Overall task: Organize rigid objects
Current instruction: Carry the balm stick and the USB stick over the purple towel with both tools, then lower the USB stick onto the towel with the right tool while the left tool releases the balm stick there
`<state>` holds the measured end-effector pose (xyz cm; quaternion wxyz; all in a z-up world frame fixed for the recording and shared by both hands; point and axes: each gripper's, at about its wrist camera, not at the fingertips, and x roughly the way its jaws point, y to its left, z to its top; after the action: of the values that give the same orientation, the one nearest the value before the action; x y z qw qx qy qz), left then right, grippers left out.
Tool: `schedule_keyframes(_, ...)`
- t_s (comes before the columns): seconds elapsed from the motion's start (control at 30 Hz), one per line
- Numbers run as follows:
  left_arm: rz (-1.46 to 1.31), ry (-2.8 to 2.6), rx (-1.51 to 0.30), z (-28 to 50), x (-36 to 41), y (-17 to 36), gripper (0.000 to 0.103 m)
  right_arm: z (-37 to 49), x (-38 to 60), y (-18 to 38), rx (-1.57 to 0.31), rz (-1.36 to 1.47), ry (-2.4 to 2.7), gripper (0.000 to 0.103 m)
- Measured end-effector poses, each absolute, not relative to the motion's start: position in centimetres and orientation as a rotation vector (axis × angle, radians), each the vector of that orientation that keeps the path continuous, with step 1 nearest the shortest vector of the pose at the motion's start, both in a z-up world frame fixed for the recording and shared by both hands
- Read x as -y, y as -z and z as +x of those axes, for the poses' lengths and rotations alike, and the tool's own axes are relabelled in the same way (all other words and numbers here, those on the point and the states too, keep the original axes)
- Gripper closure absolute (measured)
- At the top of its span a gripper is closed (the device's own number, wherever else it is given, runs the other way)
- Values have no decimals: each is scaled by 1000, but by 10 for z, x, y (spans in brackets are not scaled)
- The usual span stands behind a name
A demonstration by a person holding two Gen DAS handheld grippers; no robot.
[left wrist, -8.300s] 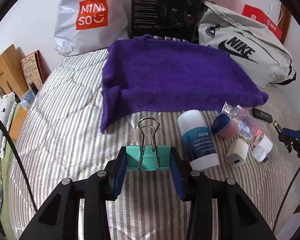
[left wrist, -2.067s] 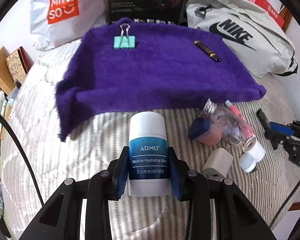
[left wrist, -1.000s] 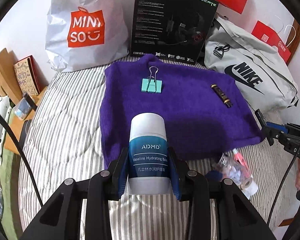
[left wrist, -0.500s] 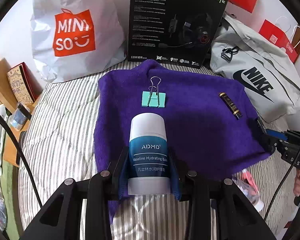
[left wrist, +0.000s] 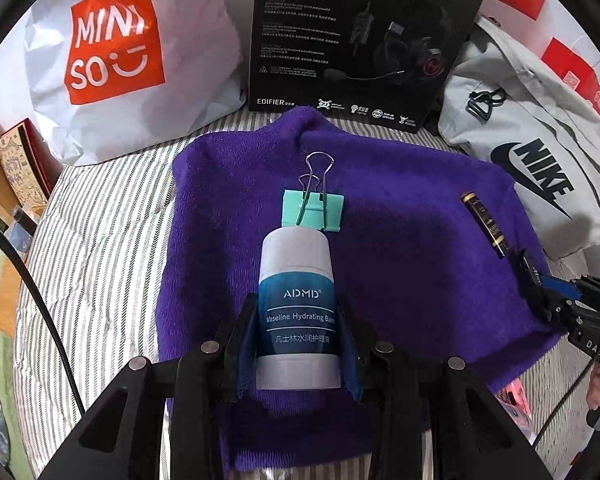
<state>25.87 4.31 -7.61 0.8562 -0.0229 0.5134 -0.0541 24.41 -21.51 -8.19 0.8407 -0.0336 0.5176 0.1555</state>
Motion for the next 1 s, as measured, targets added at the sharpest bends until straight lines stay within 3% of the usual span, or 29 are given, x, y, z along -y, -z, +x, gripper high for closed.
schedule_keyframes(1.0,14,107,-1080,280,-39,94,69,254,191,98,-1141,-189,-363,81)
